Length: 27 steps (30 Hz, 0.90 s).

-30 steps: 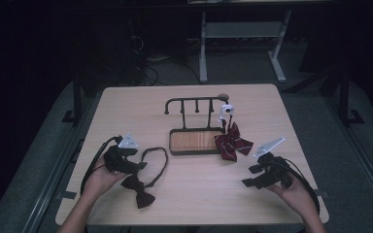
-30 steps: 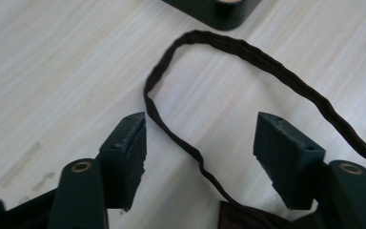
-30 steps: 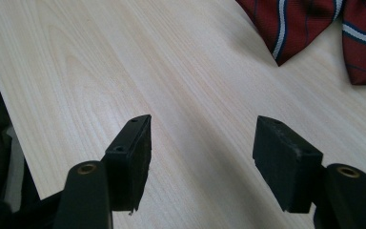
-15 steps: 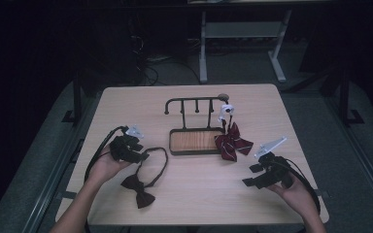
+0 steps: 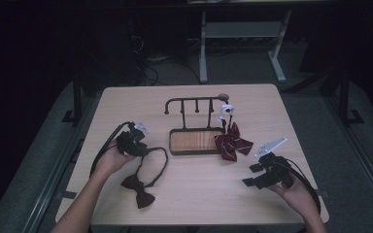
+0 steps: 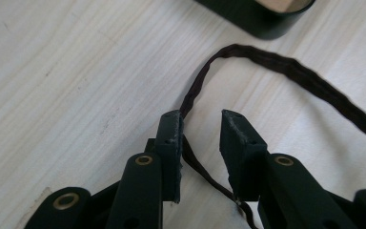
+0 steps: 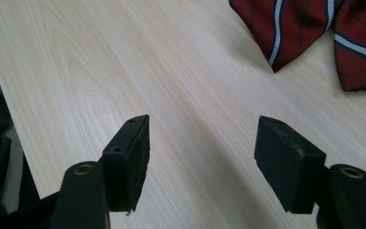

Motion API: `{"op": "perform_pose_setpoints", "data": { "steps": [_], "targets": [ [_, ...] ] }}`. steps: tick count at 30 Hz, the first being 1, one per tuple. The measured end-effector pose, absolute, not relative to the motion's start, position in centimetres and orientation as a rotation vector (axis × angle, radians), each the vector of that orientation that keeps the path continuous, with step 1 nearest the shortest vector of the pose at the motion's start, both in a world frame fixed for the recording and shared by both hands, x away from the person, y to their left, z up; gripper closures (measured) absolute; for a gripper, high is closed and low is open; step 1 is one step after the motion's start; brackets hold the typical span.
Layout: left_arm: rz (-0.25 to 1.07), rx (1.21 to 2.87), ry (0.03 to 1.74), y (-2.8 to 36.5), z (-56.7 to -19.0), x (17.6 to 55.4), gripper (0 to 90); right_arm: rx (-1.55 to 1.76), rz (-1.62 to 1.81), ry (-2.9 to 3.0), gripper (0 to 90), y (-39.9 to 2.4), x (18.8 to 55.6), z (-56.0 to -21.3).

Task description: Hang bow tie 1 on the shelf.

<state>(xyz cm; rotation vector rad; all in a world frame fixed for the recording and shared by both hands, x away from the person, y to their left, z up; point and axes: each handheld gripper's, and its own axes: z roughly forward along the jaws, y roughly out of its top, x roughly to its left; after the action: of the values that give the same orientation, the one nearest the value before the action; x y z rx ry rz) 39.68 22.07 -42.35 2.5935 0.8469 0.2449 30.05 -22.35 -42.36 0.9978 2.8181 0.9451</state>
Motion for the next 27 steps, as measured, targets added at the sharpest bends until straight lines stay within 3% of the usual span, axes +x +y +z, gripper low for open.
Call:
{"op": "perform_pose_setpoints", "data": {
  "steps": [11,23,27],
  "targets": [
    [0.241,2.61,0.891,22.0,-43.3,40.5,73.8,0.957,0.942,2.824,36.4,-22.1,29.9,-42.3],
    [0.233,2.654,0.86,21.7,-43.9,40.6,88.4,0.94,0.944,2.805,36.7,-21.9,29.6,-41.9],
    [0.234,2.654,0.865,21.6,-43.9,40.6,89.6,0.934,0.948,2.807,36.8,-21.8,29.6,-41.9]
  ]
}}
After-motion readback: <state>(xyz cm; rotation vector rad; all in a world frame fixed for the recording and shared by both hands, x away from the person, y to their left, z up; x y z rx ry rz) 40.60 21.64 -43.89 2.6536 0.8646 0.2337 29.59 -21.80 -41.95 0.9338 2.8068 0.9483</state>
